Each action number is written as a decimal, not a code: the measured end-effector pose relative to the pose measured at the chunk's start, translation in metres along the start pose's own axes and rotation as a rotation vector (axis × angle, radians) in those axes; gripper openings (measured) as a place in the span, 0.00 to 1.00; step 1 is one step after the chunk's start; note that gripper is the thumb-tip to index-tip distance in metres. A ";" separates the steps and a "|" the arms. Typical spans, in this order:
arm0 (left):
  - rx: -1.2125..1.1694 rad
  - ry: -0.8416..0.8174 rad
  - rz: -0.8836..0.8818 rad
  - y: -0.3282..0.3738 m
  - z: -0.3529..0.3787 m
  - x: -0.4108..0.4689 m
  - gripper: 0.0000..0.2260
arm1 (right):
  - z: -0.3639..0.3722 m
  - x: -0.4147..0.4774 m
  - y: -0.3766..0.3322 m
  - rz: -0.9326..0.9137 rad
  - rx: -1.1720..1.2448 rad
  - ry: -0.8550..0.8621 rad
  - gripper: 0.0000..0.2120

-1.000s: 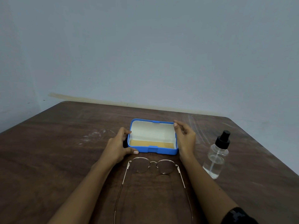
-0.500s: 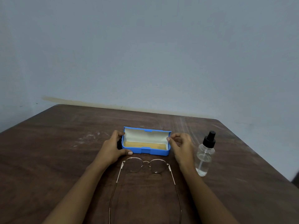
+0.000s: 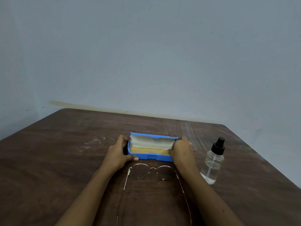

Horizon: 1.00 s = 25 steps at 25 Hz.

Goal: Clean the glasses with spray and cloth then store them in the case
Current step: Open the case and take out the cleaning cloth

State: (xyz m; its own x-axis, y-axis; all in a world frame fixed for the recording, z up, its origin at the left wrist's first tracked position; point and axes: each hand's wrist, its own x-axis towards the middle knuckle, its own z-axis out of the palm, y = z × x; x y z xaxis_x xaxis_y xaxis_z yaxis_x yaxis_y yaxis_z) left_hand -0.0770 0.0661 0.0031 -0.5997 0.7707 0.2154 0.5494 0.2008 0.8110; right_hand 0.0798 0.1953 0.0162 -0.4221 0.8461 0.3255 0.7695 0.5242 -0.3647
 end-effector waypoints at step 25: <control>0.059 -0.050 0.075 -0.001 0.000 0.002 0.26 | -0.023 -0.024 -0.001 -0.145 0.670 0.006 0.18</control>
State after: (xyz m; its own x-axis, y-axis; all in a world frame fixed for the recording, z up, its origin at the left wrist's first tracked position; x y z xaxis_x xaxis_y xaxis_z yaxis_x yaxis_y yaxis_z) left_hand -0.0788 0.0672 0.0028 -0.5267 0.8139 0.2452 0.6257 0.1760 0.7599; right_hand 0.0999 0.1719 0.0284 -0.4942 0.7635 0.4157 0.2419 0.5801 -0.7778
